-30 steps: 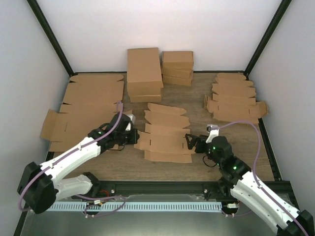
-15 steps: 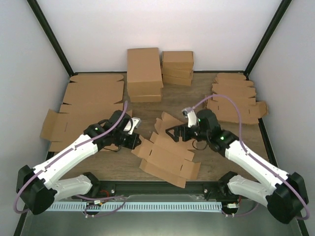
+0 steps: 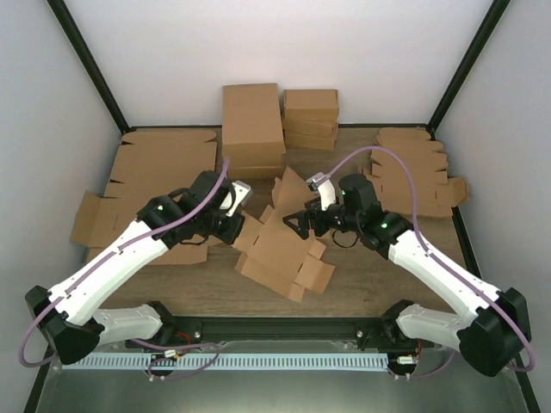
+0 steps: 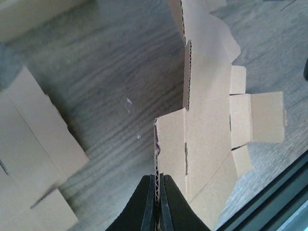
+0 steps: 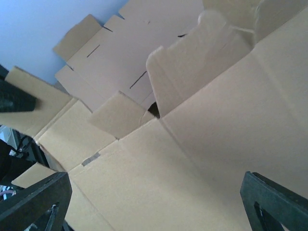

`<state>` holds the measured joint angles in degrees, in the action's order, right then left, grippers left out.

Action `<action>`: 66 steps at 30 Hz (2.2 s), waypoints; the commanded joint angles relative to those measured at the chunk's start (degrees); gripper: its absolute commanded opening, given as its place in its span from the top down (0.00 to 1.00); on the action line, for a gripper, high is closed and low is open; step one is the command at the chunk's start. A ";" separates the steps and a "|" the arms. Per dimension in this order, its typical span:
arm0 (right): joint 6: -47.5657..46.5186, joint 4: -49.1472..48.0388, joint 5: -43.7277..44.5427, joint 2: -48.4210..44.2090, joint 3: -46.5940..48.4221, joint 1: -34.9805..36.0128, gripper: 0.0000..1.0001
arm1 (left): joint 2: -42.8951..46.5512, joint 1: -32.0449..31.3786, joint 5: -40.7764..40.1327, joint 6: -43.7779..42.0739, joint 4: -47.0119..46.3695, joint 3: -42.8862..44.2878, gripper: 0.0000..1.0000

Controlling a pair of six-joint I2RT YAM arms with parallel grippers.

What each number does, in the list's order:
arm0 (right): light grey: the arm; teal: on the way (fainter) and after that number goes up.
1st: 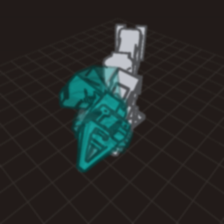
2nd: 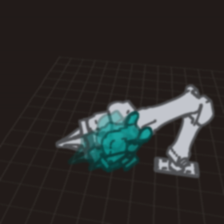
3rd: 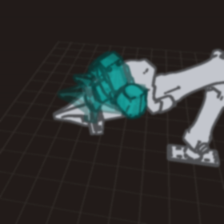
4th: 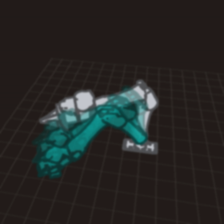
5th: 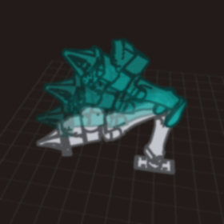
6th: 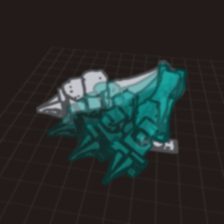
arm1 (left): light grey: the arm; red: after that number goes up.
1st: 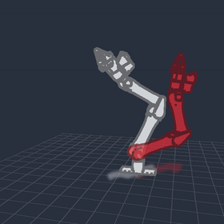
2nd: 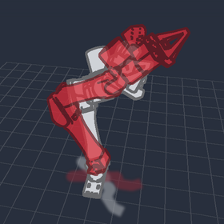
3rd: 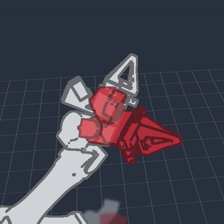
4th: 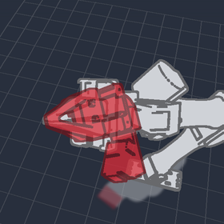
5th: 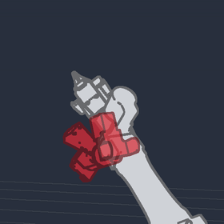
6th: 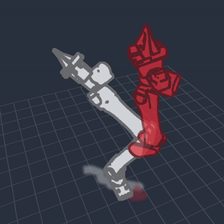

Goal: Fold the paper box

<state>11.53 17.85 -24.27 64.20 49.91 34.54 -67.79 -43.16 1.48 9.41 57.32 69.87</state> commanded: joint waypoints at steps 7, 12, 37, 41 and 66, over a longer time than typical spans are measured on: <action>-2.27 4.08 1.11 -9.41 0.34 -3.79 0.00 | -9.52 -6.80 -11.78 -12.64 7.84 10.16 0.96; -2.09 4.94 0.66 -12.94 -0.83 -5.80 0.00 | -11.35 -7.41 -18.66 -15.17 9.10 13.53 0.96; -5.91 3.69 -14.84 -12.17 1.65 -7.30 0.00 | -8.04 -13.55 -28.17 -36.54 4.82 12.95 0.96; -5.65 5.48 -14.88 -12.90 1.72 -7.30 0.00 | -7.78 -14.63 -28.78 -35.36 4.09 12.21 0.96; -36.60 11.64 -18.20 -11.85 12.54 -7.27 0.11 | -6.78 -20.02 -32.32 -42.51 -0.93 10.30 0.96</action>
<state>-11.07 24.16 -39.81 50.70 57.87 27.51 -75.72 -62.74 -28.12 -30.68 58.63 80.23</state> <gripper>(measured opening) 0.898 0.037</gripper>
